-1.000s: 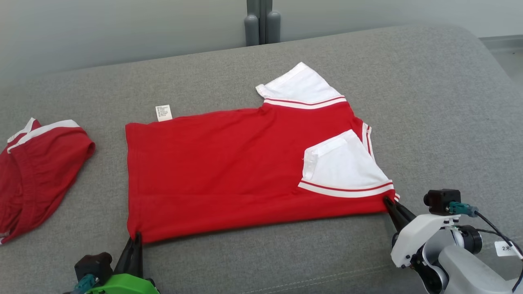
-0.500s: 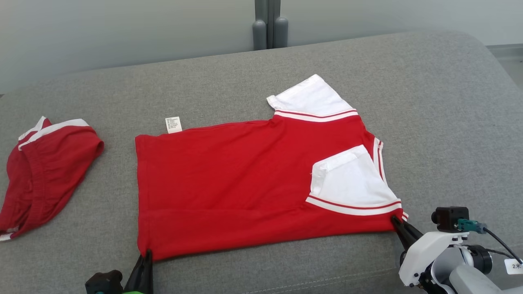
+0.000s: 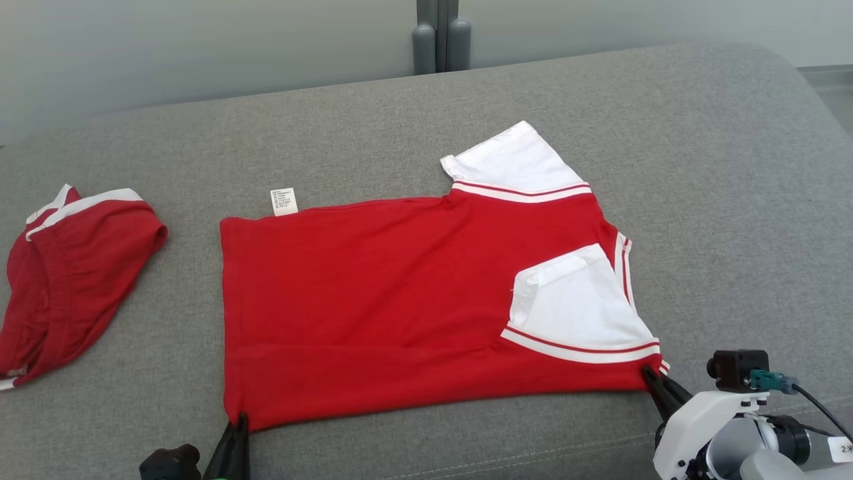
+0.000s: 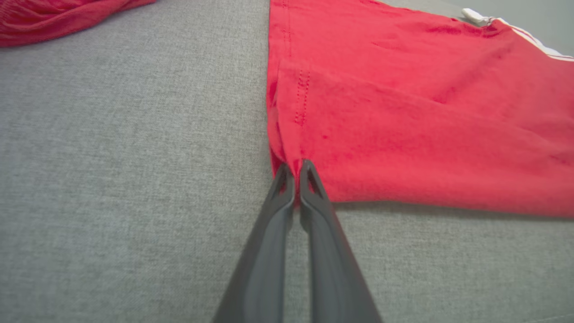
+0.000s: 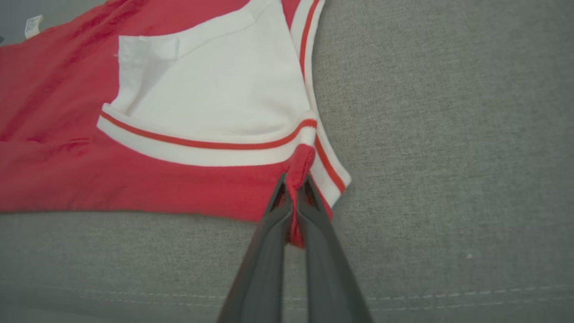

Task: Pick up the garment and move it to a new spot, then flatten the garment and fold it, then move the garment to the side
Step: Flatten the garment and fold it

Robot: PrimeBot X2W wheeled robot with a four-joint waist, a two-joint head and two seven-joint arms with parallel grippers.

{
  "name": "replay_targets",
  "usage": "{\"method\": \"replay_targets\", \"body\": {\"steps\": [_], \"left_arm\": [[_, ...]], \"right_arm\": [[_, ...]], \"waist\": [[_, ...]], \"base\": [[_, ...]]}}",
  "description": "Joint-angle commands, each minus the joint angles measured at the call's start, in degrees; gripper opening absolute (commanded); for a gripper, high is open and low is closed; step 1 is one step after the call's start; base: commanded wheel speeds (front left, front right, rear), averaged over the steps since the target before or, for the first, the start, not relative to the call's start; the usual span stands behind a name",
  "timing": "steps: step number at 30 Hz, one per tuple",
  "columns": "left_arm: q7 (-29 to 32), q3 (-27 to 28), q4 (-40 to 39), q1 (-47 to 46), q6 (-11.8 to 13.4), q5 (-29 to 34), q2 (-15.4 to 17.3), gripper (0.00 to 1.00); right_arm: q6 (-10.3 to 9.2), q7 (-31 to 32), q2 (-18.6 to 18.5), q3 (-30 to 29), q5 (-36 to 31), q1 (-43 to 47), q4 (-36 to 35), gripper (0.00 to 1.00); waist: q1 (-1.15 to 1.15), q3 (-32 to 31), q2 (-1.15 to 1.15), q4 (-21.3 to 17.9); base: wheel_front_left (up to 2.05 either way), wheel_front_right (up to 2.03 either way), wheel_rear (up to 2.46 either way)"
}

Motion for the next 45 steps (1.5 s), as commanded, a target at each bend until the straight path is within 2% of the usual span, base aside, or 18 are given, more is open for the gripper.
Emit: {"method": "replay_targets", "body": {"steps": [1, 11, 12, 13, 14, 20, 26, 34, 45], "left_arm": [[-0.21, 0.39, -0.03, -0.57, 0.0, -0.23, 0.17, 0.0], [-0.22, 0.21, 0.1, -1.02, -0.07, -0.18, 0.0, 0.0], [-0.22, 0.25, -0.07, -1.05, -0.06, -0.09, -0.01, 0.06], [-0.22, 0.41, -0.39, -1.07, -0.06, 0.14, 0.0, 0.47], [-0.22, 0.57, -0.59, -1.01, -0.06, 0.32, -0.01, 1.0], [-0.22, 1.05, -1.73, -0.19, -0.07, 1.05, -0.08, 1.0], [-0.22, 2.23, -6.77, 1.08, 0.09, 1.94, -0.15, 1.0], [-0.21, 2.56, -17.65, 3.58, 2.01, 4.71, -0.28, 1.0], [-0.22, 1.15, -21.3, 4.88, 4.51, 4.57, -0.3, 1.0]], "right_arm": [[-0.09, 0.83, 0.03, -1.13, -0.99, 1.47, -1.23, 0.0], [-0.08, 3.96, 1.94, -4.36, -3.66, 3.98, -6.27, 0.0], [-0.08, 3.67, 2.07, -4.79, -3.99, 4.1, -6.59, 0.0], [-0.08, 3.37, 2.21, -5.06, -4.46, 4.21, -6.87, 0.45], [-0.08, 3.25, 2.47, -5.26, -4.61, 4.36, -7.08, 1.0], [-0.08, 3.03, 2.83, -6.14, -5.43, 4.39, -8.12, 1.0], [-0.08, 0.34, 3.25, -6.75, -6.44, 4.42, -11.29, 1.0], [-0.08, -7.3, 4.38, -6.77, -9.61, 4.04, -14.08, 1.0], [-0.07, -12.95, 7.33, -9.73, -14.28, 4.33, -13.08, 1.0]], "waist": [[0.0, 0.25, 0.0, 0.07], [0.0, 0.8, 0.0, 0.2], [0.0, 0.76, 0.0, 0.23], [0.0, 0.7, 0.0, 0.27], [0.0, 0.62, 0.0, 0.3], [0.0, 0.08, 0.0, 0.43], [0.0, -0.68, 0.0, 0.56], [0.0, -2.51, 0.0, 1.21], [0.0, -2.86, 0.0, 1.52]], "base": [[0.0, 0.0, 0.0], [0.0, 0.0, 0.0], [0.0, 0.0, 0.0], [0.0, 0.0, 0.0], [0.0, 0.0, 0.0], [0.0, 0.0, 0.0], [0.0, 0.0, 0.0], [0.0, 0.0, 0.0], [0.0, 0.0, 0.0]]}}
